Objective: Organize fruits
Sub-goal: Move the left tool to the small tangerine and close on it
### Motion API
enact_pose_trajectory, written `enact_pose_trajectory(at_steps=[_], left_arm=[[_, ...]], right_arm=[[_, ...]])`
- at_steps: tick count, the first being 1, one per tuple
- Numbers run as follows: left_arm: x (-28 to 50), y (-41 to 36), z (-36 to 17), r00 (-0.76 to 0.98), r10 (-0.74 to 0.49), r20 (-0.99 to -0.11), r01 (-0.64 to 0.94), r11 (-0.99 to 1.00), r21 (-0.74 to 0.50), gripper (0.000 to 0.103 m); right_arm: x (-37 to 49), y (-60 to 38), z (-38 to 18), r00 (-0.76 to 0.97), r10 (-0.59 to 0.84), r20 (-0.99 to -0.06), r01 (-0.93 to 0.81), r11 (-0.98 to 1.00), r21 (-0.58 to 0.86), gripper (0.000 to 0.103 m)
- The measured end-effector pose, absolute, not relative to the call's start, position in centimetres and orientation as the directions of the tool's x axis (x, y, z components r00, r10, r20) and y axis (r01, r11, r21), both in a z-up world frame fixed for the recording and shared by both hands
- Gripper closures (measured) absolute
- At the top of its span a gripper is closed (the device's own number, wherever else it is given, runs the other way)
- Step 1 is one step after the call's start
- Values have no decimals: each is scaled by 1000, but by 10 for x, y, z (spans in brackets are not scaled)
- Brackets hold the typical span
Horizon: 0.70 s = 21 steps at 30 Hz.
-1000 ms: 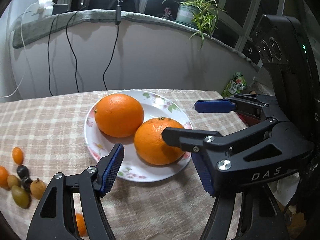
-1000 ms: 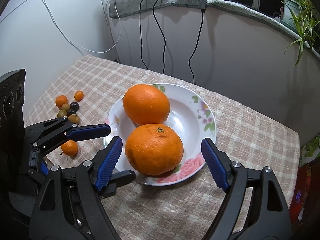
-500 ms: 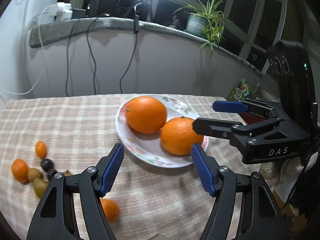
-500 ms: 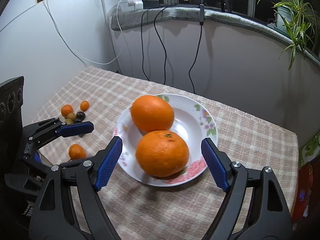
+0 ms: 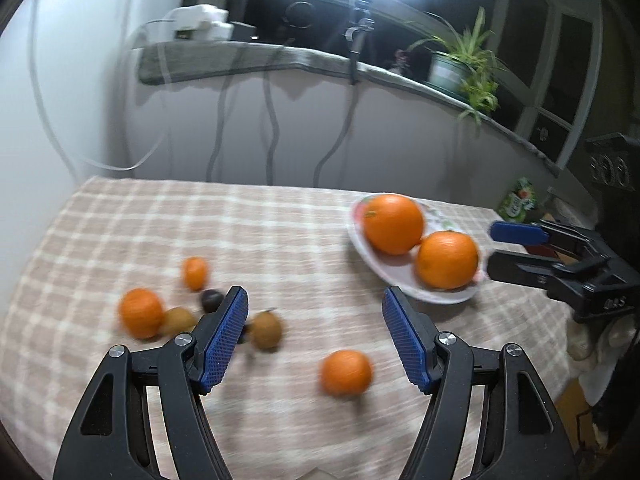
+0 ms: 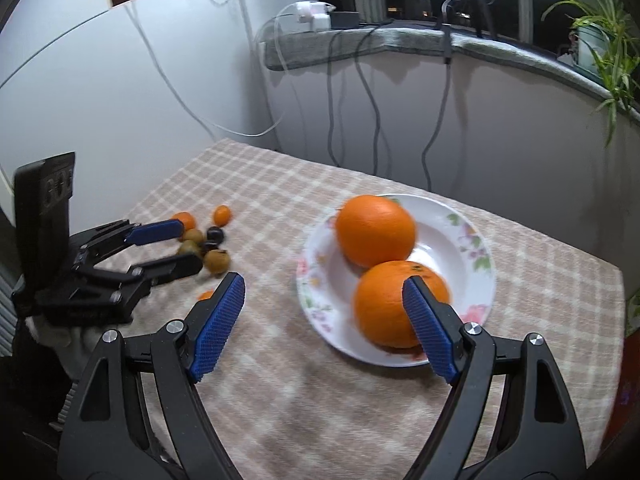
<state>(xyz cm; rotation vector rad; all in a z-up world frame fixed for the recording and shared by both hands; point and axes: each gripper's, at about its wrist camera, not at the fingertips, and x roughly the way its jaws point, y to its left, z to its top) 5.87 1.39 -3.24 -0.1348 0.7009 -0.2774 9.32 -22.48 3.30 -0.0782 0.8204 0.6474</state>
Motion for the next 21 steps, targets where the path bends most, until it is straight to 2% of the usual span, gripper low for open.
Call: enact_pose_trajectory(at_steps=[12,16,18,21], left_arm=[[51,83,-47,738,-204,-643,73,972,-224,35],[54,100,-55,732,-203,-651,45,967,-250,40],[58,106,-58,726,-204,-657,34,965,-262,47],[65,115,-65,714,-206,-669,16,960,-278,52]], right_arm=[[71,-177,22,425,571,-702,-654,730,197,22],[69,-163,12,389,578,-717,-670,712,209,30],[69,-157,7,374,577,-726,-677,705,212,34],[70,-151,0,354,579,-735,-679,699,223,40]])
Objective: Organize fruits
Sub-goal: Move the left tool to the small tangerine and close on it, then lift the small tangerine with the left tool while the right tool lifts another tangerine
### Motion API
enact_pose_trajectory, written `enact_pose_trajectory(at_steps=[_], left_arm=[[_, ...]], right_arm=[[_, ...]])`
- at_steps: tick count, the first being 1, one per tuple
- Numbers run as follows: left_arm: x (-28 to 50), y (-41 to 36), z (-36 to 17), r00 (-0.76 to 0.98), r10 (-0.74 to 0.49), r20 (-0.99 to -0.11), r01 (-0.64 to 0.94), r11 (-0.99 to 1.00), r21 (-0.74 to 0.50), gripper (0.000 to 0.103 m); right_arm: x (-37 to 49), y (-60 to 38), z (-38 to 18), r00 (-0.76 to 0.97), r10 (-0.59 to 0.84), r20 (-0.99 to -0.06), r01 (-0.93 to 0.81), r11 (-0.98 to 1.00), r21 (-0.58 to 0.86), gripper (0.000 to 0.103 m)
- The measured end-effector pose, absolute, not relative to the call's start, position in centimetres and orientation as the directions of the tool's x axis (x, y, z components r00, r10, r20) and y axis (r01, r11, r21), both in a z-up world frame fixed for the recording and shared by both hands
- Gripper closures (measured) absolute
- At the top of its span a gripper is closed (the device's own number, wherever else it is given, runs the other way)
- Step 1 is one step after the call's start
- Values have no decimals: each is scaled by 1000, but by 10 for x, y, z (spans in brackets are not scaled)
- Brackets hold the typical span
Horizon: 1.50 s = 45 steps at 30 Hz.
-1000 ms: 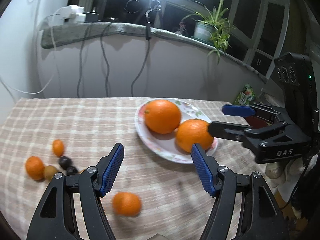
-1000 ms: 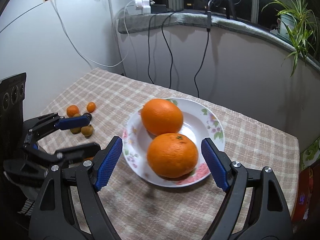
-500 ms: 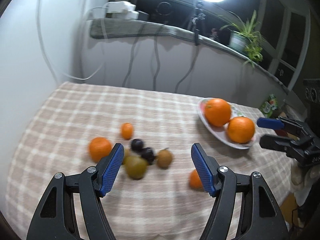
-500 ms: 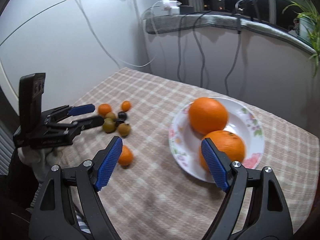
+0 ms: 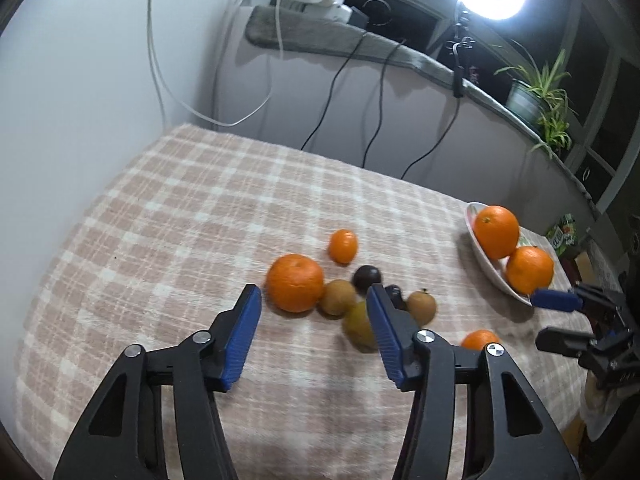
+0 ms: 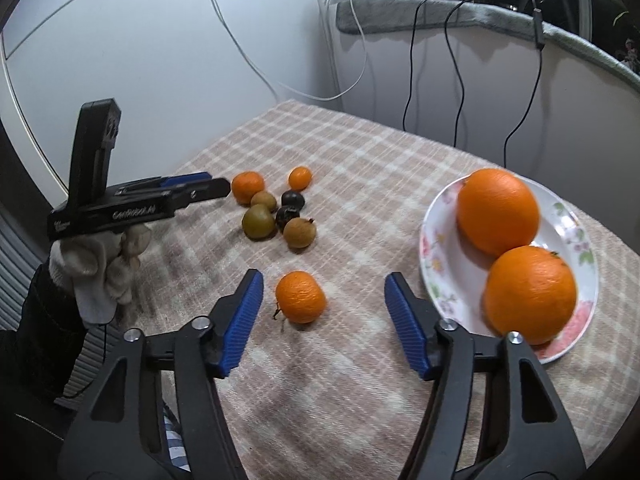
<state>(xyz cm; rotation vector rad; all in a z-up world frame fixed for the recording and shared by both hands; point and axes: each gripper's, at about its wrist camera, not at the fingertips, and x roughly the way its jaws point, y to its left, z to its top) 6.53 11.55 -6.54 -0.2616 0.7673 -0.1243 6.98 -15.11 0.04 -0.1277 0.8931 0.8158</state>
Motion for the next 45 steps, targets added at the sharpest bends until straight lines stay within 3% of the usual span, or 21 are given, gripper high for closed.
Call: enact_pose_trajectory(at_steps=[10,20,30,35,45], left_arm=[[85,125,-80,679,-216,-701,8,958,-288,57],[99,124,-86,651,-228,-724,19,959,-284,58],[104,122,-86,645,-239,-726,26,956,-292,65],[104,121,-86,647,-237,-725,30,957,-287,66],[101,121,-85,653,-233,-721,29,958,-284,67]], right_arm=[[74,-135,-18,303,566,-767,-690,685,232,50],[79,-123,-33,263,559,-786,-700,672,243,51],[80,-118,-40,250,553,-795,-701,669,245,55],[79,-116,-42,235,556,-797,-709,659,250,62],[79,-114,-43,224,560,-798,-709,655,260,65]])
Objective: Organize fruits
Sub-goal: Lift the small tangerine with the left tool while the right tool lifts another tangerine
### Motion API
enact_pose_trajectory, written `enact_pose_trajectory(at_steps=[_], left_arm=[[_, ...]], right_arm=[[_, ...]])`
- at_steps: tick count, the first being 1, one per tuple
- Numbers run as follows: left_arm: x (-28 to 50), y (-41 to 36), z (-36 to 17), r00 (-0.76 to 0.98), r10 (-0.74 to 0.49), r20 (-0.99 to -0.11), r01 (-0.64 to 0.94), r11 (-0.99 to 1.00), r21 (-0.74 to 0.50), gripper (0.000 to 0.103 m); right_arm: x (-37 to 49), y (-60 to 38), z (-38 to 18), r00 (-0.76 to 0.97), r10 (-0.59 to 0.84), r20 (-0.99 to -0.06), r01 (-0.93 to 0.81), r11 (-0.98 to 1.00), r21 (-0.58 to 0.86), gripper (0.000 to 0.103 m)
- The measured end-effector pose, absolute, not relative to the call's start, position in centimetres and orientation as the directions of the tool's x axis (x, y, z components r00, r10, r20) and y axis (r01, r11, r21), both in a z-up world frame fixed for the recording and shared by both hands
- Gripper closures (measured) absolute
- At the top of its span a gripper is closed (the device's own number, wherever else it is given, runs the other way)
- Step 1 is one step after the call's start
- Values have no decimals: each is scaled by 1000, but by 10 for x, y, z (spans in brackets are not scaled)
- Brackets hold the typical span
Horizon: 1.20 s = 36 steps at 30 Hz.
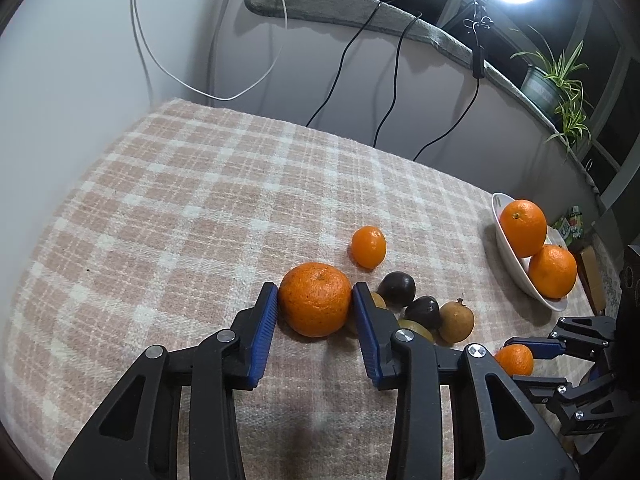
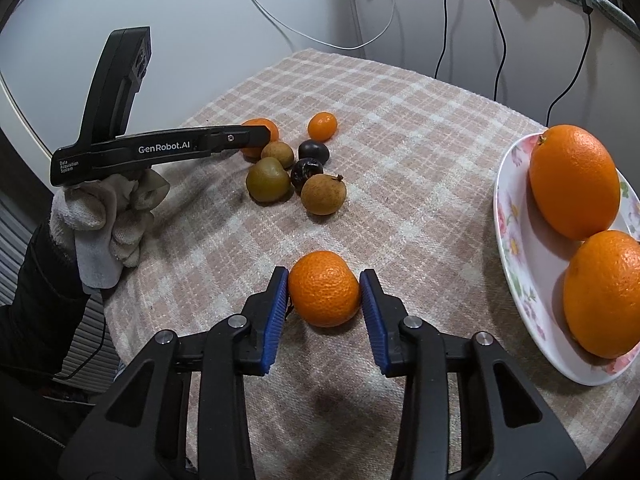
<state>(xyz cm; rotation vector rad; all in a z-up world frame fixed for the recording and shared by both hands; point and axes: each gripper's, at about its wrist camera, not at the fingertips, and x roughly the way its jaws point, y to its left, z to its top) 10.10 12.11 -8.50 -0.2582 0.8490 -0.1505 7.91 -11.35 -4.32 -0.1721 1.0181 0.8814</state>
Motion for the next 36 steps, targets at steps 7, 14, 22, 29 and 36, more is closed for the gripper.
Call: enact_pose_trajectory(at_steps=[7,14,22,29,36], left_arm=[[97,120,-79,662,-239,-711,30,956,-293,67],[90,110,-67,677,-248,-692,52,955,-292,67],[87,86,-54,684,-286,-671,109,950,-294,67],[89,55,-44,679,-338,-652,177,937,-302,67],[93,23,-41,661,-390,-641,237,919,-315,67]], right_arm=[[78,-118,-40,233,576,-784,-703,656,274,66],[77,-130,-28,253,596,-762,-698,658,283,66],[74,-155,-14,293,607,-738,-685,672,282,66],[78,-183,-1,345,601,-721,-657,703,272,66],[82,-210,8,398,582,-709,-623,739,257,66]])
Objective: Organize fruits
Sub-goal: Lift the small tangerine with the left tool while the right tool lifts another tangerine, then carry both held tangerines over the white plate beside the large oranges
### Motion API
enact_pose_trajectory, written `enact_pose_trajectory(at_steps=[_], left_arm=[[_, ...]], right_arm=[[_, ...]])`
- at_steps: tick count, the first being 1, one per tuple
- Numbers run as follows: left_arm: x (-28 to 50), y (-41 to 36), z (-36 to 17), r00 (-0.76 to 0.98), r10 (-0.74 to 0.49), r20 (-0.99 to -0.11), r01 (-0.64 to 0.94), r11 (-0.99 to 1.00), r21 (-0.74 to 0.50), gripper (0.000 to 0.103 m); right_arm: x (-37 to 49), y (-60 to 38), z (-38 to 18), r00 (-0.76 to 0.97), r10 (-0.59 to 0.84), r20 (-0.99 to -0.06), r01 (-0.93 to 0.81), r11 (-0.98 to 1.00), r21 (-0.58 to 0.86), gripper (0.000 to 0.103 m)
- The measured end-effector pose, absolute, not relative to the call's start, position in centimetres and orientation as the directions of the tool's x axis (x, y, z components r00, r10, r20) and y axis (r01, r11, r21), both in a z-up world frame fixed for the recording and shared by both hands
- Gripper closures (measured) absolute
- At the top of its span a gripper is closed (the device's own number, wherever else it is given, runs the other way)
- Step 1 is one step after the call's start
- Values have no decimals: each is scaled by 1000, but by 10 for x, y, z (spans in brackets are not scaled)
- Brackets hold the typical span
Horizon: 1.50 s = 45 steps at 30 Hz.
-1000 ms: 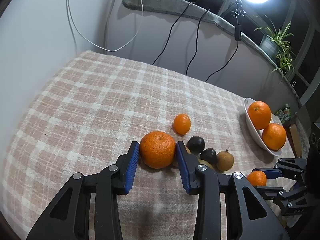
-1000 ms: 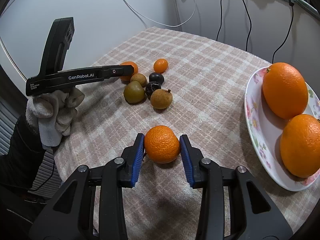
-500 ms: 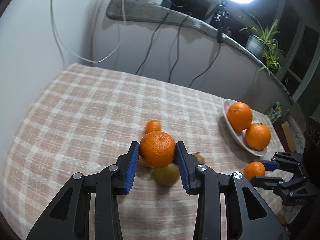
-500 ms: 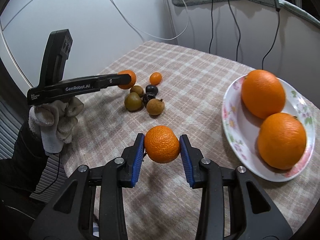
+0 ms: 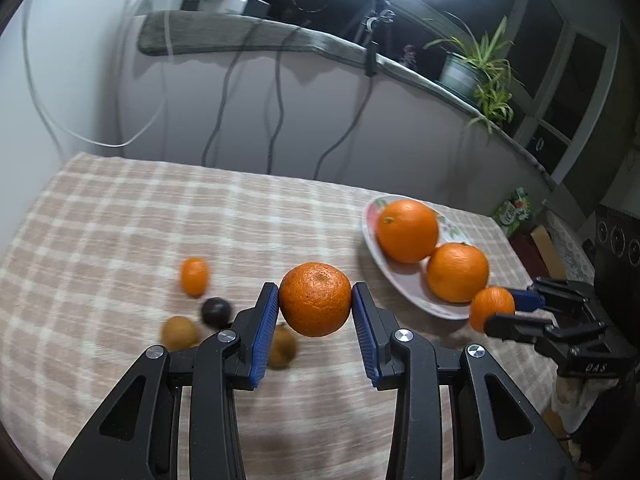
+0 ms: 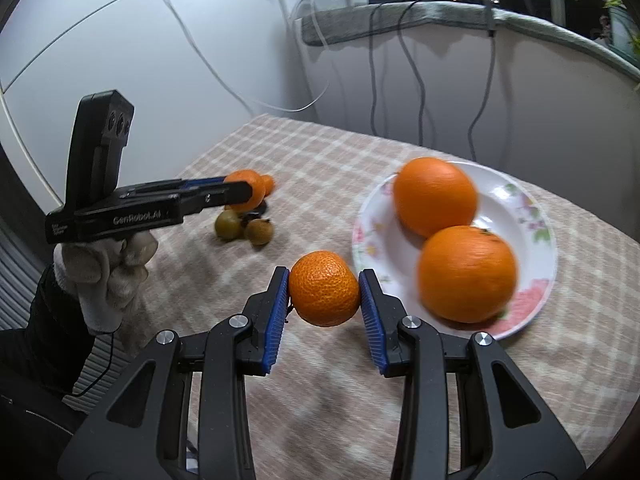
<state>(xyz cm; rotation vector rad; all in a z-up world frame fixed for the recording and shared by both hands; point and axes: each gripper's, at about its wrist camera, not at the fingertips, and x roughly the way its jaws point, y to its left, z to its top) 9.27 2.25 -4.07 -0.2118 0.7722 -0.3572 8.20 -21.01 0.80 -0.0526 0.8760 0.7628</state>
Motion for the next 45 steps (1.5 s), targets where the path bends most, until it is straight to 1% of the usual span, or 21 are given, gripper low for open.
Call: enact_pose_trajectory(at_steps=[8,18,28,45], left_arm=[[97,-14,-38,634,-442,-635,302,897,-323,67],[106,-54,-40,595,-478,-646,370,877,-308,67],[114,-74,-46,571,-473,-671,392,875,-284,67],[122,-86,-48,573,-451,-684,410,881,-237,67]], right_arm=[[90,-245,19,457,552,-698,-574,782,243,66],[110,-289,23,521,493,-697,-496,839,224,66],[141,-312,7,521,451,-724,-445,868,220,66],[172,-314,-11,490,459,-741,-426,868,256,66]])
